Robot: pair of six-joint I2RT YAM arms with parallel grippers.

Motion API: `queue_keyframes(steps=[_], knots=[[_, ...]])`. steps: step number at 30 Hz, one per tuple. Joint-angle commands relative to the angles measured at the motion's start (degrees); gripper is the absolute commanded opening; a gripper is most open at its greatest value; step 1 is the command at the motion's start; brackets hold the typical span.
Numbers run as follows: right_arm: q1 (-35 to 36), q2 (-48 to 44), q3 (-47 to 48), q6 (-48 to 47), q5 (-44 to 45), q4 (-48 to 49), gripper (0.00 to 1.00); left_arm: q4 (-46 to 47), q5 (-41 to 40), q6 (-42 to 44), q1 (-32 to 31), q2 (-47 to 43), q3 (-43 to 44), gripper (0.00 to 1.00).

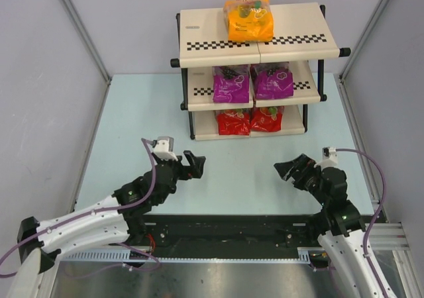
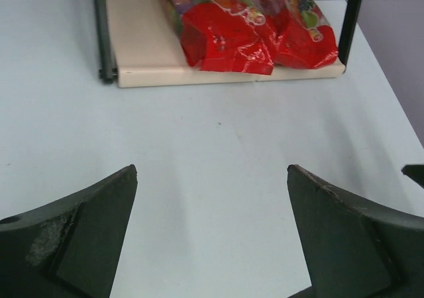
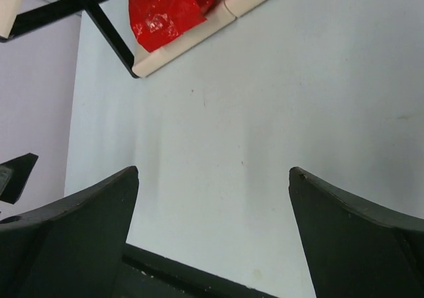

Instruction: Place and organize the candy bags onto the shelf

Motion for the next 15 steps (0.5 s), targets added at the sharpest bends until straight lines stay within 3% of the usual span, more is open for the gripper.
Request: queue_keyframes(steps=[1,7,15], knots=[[1.5,-2.2,2.0,1.2,0.6,-6.9,1.0,-9.8,-5.0,-2.2,-0.1,-5.3,-1.0,1.0],[2.2,-3.7,2.4,2.2,1.2,-9.9,1.0,-18.6,-8.7,-7.1,-0.2,-10.1,-1.7,1.0],[3.1,-4.2,2.4,3.0,2.7,-10.8,1.0,-22.6,-10.3,-10.5,-0.1,-15.1,-2.7,1.0]])
